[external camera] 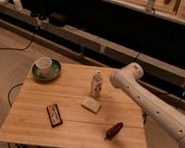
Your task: Knock the bottle over
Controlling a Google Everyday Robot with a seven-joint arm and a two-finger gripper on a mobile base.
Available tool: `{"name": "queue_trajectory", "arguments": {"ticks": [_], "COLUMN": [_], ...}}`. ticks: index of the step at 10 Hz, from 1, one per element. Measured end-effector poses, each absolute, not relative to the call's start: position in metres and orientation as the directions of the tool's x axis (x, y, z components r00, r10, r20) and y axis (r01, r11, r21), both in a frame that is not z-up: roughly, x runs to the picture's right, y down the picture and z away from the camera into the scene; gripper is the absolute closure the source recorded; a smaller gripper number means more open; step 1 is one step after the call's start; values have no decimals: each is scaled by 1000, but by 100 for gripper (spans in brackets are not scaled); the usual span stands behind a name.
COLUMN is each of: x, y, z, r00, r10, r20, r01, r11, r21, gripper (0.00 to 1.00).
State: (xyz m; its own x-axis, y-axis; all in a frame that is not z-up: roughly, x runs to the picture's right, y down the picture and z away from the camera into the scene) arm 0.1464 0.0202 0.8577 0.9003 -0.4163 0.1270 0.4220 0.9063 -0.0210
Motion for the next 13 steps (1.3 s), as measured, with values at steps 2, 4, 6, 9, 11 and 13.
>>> {"name": "queue_trajectory", "arguments": {"ticks": [2,4,6,9,11,13], "x": [133,136,153,168,162,149], "y": [18,12,8,6,6,4], "z": [856,854,853,854,859,866], "r00": [912,928,943,947,938,923], "r10": [-373,-302,-244,-206,-216,-235], "r20": [174,218,227,245,273,306], "r01": [374,295,233,193,205,228], "r11": [927,953,970,978,976,972], "r21": [28,63,73,75,69,60], "gripper": [100,100,100,100,100,100]}}
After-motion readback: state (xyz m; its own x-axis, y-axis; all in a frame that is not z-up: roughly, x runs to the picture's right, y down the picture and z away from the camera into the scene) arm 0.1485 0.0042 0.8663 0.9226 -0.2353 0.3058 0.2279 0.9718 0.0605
